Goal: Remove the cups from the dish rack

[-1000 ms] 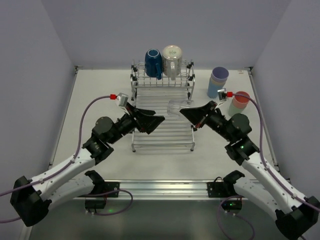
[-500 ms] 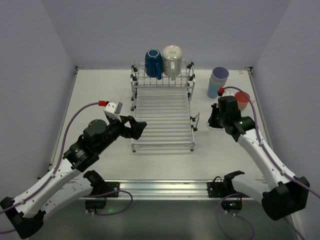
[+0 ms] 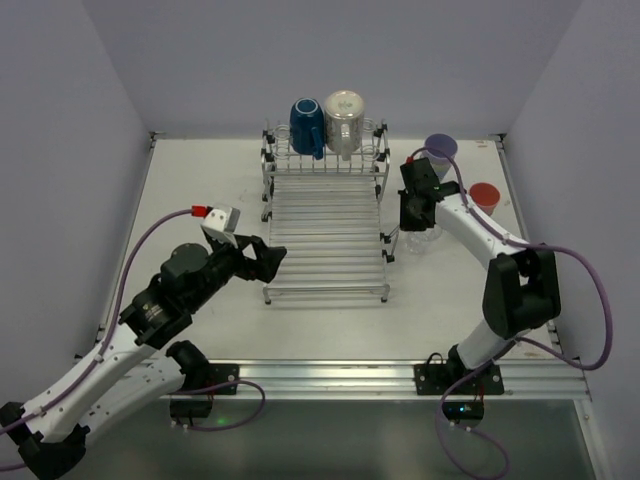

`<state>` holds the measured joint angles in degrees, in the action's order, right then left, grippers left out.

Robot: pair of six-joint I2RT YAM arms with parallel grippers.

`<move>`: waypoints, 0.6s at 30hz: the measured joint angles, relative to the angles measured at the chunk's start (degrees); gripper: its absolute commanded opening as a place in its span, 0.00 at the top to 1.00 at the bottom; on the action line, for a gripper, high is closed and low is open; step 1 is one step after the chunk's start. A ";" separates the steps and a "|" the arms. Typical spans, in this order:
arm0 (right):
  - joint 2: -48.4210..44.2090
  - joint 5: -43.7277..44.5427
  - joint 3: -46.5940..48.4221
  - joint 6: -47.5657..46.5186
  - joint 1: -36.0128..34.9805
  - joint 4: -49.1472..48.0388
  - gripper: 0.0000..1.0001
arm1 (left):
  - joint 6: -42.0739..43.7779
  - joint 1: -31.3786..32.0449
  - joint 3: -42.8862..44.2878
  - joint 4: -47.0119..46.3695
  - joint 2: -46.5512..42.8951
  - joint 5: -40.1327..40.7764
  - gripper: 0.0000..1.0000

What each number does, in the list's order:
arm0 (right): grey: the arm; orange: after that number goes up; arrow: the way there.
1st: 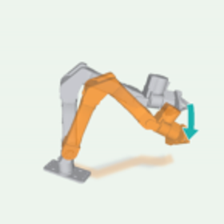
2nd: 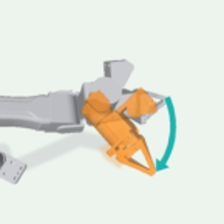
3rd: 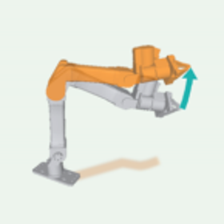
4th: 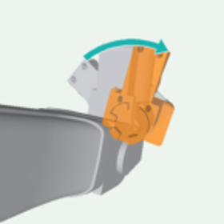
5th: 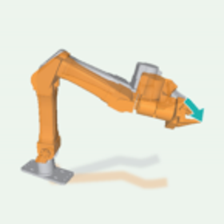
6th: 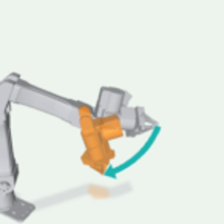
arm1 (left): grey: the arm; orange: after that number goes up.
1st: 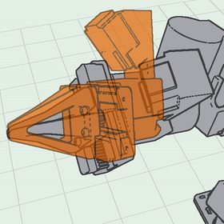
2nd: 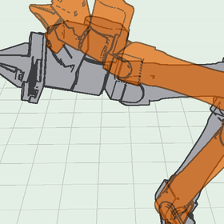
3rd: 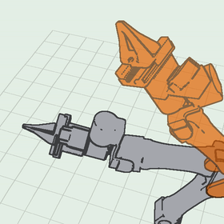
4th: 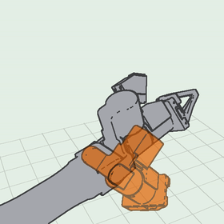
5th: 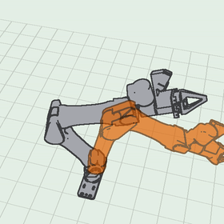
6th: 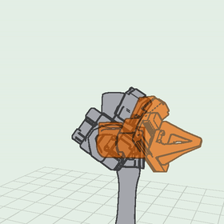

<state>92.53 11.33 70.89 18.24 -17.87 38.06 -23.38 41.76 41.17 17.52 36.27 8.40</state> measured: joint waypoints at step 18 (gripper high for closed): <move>-0.83 -0.57 -2.05 -1.51 0.92 -3.06 0.40 | -0.17 0.00 3.98 -4.24 11.21 -0.07 0.00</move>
<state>91.70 10.76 68.84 16.73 -16.95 35.00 -23.55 41.76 45.15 13.28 47.48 8.34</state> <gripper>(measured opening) 0.581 0.997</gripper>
